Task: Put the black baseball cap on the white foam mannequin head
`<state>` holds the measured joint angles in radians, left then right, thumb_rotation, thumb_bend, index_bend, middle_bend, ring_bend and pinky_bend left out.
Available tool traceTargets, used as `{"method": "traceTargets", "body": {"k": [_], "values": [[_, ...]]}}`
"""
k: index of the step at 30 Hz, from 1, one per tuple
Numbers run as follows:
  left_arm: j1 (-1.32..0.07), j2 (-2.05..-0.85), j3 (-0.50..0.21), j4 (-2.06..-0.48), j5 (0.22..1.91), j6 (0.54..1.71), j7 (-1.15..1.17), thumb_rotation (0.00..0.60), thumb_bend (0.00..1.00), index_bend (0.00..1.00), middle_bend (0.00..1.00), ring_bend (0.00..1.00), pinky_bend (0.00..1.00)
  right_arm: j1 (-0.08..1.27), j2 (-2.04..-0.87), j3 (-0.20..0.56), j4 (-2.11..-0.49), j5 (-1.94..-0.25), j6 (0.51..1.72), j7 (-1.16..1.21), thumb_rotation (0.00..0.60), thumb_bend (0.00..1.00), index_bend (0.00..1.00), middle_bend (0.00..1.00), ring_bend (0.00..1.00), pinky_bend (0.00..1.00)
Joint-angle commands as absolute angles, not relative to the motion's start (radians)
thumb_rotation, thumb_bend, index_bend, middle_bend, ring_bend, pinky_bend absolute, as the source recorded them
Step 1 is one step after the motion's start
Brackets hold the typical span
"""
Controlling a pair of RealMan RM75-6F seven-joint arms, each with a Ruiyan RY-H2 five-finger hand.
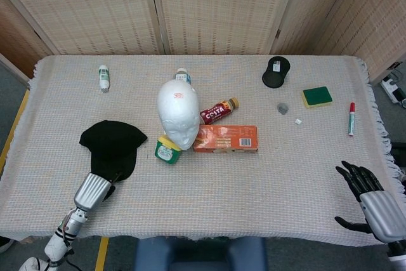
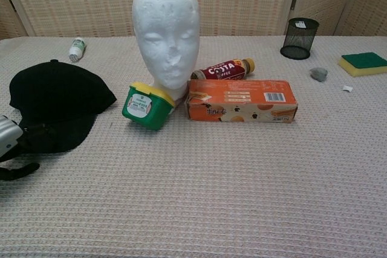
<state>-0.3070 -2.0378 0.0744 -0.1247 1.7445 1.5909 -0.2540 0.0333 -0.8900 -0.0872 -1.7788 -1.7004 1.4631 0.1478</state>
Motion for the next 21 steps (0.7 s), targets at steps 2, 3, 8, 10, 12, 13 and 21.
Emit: {"method": "traceTargets", "body": {"k": [2, 3, 8, 10, 12, 13, 21], "values": [[-0.314, -2.032, 0.080, -0.117, 1.738, 1.585, -0.240, 0.600, 0.33, 0.39, 1.00, 1.00, 1.00, 0.039, -0.879, -0.098, -1.782, -1.715, 1.452, 0.160, 0.600, 0.03, 0.00, 0.00, 0.00, 0.00], [-0.315, -2.031, 0.080, -0.115, 1.735, 1.581, -0.236, 0.600, 0.33, 0.39, 1.00, 1.00, 1.00, 0.040, -0.877, -0.100, -1.782, -1.719, 1.451, 0.162, 0.600, 0.03, 0.00, 0.00, 0.00, 0.00], [-0.327, -2.023, 0.078, -0.108, 1.719, 1.553, -0.219, 0.600, 0.34, 0.39, 1.00, 1.00, 1.00, 0.042, -0.869, -0.110, -1.783, -1.738, 1.450, 0.175, 0.600, 0.04, 0.00, 0.00, 0.00, 0.00], [-0.331, -2.021, 0.076, -0.107, 1.712, 1.545, -0.215, 0.600, 0.34, 0.39, 1.00, 1.00, 1.00, 0.043, -0.867, -0.113, -1.784, -1.742, 1.449, 0.179, 0.600, 0.05, 0.00, 0.00, 0.00, 0.00], [-0.336, -2.020, 0.074, -0.107, 1.705, 1.537, -0.213, 0.600, 0.34, 0.39, 1.00, 1.00, 1.00, 0.044, -0.865, -0.116, -1.784, -1.747, 1.446, 0.182, 0.600, 0.05, 0.00, 0.00, 0.00, 0.00], [-0.337, -2.020, 0.074, -0.106, 1.703, 1.535, -0.211, 0.600, 0.34, 0.39, 1.00, 1.00, 1.00, 0.045, -0.864, -0.117, -1.785, -1.749, 1.444, 0.183, 0.600, 0.05, 0.00, 0.00, 0.00, 0.00], [-0.351, -2.017, 0.069, -0.100, 1.682, 1.515, -0.198, 0.600, 0.35, 0.38, 1.00, 1.00, 1.00, 0.056, -0.857, -0.127, -1.786, -1.764, 1.430, 0.196, 0.600, 0.08, 0.00, 0.00, 0.00, 0.00]]}}
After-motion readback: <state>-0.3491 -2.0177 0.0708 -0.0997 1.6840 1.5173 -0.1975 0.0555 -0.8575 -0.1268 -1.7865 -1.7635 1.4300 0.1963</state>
